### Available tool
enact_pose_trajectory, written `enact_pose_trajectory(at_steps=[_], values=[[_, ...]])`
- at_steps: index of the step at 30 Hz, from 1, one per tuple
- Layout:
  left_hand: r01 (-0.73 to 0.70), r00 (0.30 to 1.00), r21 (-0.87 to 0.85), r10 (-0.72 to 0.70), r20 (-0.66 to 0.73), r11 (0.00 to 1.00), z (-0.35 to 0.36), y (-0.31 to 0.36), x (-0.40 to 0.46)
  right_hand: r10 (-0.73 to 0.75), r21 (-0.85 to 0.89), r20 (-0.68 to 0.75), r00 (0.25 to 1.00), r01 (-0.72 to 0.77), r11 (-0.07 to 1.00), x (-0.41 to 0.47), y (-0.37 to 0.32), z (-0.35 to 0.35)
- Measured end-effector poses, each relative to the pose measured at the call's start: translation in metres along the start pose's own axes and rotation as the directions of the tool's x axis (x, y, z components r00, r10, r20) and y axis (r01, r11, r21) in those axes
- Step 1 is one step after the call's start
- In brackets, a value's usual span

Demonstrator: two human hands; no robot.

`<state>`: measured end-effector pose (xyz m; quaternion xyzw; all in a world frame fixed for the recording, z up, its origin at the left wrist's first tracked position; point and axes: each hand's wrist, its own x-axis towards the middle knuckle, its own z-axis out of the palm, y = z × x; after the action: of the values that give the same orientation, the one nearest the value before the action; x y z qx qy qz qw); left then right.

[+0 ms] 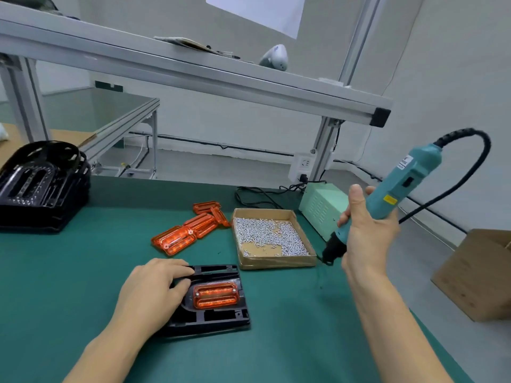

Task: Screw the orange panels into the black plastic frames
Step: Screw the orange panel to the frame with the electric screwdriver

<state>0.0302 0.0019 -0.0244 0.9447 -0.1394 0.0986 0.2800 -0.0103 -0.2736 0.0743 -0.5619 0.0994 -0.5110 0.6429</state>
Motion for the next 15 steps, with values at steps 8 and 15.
enact_pose_trajectory(at_steps=[8,15], values=[[0.014,1.0,0.012,-0.014,-0.002,1.0,0.0,0.002,0.001,0.079,-0.475,-0.015,0.997,-0.077,0.876,0.036,0.006,-0.086],[0.017,1.0,0.03,-0.017,0.013,0.999,-0.001,0.002,0.0,0.367,-0.814,0.103,0.924,-0.133,0.565,0.039,0.029,-0.112]])
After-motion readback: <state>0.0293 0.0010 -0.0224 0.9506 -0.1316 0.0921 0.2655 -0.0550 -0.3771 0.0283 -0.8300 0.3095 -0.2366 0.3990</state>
